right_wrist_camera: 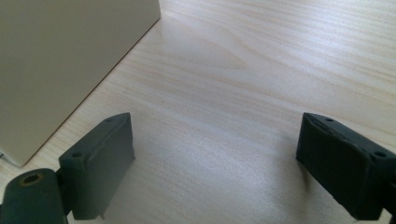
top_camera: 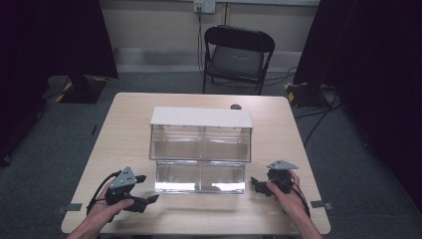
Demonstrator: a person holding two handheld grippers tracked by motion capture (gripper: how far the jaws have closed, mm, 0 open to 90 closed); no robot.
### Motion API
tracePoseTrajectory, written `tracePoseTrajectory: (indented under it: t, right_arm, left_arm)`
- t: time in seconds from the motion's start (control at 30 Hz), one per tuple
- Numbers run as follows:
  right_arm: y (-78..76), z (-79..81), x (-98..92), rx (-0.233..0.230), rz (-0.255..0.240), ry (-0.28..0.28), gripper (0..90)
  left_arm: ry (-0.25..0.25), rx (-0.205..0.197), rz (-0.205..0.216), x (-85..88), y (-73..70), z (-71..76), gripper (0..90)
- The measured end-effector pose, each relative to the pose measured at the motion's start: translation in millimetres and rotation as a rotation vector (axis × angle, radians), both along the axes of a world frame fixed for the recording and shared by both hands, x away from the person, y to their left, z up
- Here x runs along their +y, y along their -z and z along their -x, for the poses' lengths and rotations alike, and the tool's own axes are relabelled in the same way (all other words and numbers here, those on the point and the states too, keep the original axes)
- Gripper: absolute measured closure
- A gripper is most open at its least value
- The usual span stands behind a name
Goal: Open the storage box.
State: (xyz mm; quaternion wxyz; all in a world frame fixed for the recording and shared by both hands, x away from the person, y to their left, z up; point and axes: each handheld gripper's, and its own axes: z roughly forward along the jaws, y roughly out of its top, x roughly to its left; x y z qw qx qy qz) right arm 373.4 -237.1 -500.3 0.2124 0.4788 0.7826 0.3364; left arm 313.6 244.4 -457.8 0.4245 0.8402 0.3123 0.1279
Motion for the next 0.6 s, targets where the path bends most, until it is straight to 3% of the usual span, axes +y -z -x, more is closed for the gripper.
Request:
tracePoseTrajectory:
  t: [0.6]
  right_arm:
    - [-0.1,-0.3,0.2,0.004,0.0,0.0,10.3]
  left_arm:
    - [-0.055,0.035,0.036,-10.7,8.4,-7.3,15.5]
